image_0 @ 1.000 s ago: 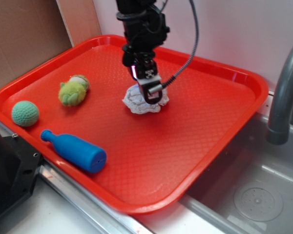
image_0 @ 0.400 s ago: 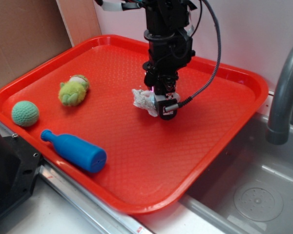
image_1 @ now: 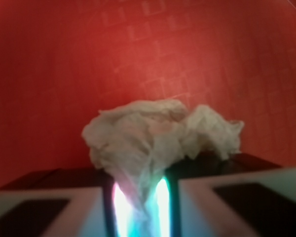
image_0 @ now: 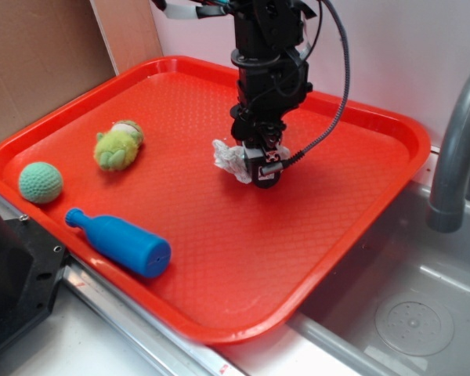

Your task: Grab the white paper.

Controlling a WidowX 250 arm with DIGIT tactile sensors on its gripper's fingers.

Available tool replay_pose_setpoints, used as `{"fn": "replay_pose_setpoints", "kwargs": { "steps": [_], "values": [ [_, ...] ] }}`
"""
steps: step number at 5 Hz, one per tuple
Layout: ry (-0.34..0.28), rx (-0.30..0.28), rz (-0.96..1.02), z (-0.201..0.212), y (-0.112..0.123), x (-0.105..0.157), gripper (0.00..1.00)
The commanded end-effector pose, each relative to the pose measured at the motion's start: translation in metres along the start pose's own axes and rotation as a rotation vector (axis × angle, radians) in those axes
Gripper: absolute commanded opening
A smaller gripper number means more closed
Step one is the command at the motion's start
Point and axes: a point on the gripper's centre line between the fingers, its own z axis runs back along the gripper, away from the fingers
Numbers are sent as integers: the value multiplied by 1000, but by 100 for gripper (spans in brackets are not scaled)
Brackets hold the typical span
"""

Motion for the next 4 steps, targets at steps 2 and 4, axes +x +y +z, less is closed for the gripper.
{"fn": "replay_pose_setpoints", "kwargs": {
  "steps": [2, 4],
  "values": [
    [-124, 119, 60, 77, -5, -29, 0],
    [-168, 126, 424, 172, 12, -116, 0]
  ]
}}
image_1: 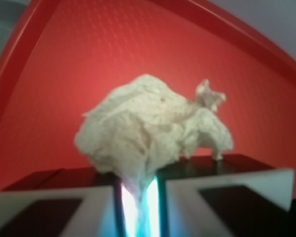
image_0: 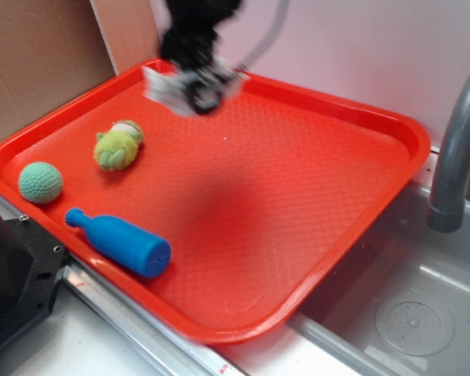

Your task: Grab the white paper.

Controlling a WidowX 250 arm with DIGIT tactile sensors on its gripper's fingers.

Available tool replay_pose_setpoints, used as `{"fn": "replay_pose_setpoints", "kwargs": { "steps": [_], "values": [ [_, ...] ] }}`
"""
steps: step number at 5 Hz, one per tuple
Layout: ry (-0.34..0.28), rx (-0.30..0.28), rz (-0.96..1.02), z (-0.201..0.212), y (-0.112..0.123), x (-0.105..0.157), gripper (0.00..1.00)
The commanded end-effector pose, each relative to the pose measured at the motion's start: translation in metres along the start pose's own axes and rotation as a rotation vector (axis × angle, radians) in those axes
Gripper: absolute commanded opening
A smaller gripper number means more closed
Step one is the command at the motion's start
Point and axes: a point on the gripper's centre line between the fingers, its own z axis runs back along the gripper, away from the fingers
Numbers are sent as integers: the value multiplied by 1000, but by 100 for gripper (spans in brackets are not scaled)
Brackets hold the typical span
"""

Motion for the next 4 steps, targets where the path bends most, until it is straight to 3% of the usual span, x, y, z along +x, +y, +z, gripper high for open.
{"fn": "replay_pose_setpoints", "kwargs": {
  "steps": [1, 2, 4],
  "values": [
    [-16, 11, 305, 110, 21, -46, 0],
    [-19, 38, 375, 127, 25, -51, 0],
    [-32, 37, 415, 129, 37, -51, 0]
  ]
}}
